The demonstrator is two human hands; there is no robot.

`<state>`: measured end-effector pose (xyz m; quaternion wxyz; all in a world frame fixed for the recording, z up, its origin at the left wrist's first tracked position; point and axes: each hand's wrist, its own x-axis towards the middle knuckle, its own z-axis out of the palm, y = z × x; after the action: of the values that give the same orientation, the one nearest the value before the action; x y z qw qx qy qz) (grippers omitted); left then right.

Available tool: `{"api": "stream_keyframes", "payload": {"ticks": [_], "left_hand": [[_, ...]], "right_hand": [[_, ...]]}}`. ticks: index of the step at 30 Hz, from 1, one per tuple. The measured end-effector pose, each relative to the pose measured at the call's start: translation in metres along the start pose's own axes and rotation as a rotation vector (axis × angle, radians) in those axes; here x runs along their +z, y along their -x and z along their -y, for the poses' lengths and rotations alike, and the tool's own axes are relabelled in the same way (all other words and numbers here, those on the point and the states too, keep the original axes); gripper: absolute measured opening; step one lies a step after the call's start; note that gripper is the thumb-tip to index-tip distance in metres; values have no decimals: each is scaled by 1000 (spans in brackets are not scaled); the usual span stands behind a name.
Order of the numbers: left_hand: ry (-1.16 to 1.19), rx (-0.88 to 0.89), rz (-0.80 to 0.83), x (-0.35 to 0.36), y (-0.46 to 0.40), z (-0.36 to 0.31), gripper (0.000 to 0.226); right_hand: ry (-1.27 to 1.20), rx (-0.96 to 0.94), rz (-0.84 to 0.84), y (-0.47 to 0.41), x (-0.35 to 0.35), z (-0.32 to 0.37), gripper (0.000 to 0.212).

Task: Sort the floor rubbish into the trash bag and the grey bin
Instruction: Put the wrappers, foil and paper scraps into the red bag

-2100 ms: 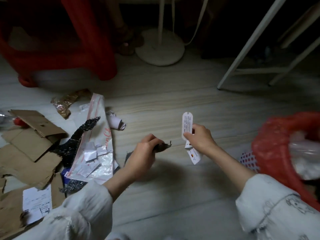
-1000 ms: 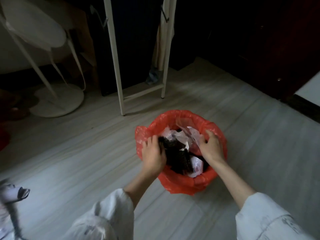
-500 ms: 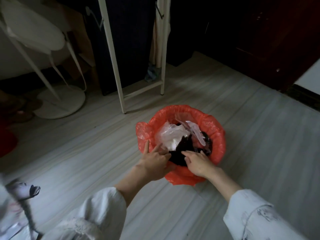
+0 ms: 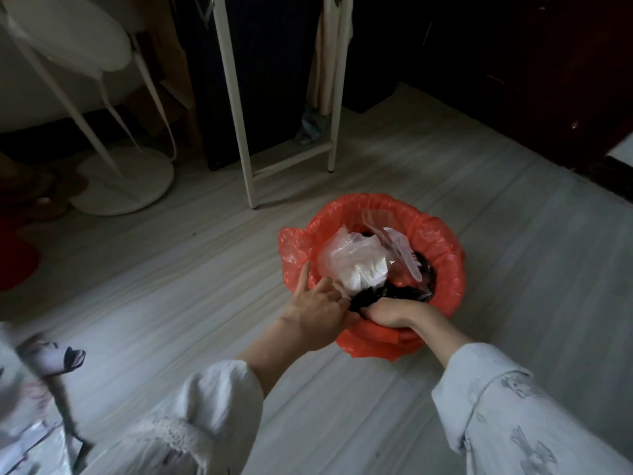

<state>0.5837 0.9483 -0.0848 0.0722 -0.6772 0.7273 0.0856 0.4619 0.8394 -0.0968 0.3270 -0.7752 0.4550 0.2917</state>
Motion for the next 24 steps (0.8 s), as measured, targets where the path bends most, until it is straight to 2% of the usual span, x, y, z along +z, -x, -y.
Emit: {"api": "stream_keyframes", "payload": {"ticks": [7, 13, 17, 18, 24], "left_hand": [[74, 29, -103, -10, 22, 12, 50], [252, -14, -109, -54, 79, 26, 36], [270, -149, -82, -87, 137, 44, 34], [275, -185, -97, -95, 155, 50, 33], [274, -426, -273, -118, 280, 82, 26]], "right_hand": [[9, -56, -220, 40, -9, -8, 30], [-11, -204, -380, 86, -15, 24, 38], [20, -389, -477, 128, -13, 76, 26], [33, -432, -525, 138, -11, 92, 28], [110, -721, -664, 192, 33, 185, 33]]}}
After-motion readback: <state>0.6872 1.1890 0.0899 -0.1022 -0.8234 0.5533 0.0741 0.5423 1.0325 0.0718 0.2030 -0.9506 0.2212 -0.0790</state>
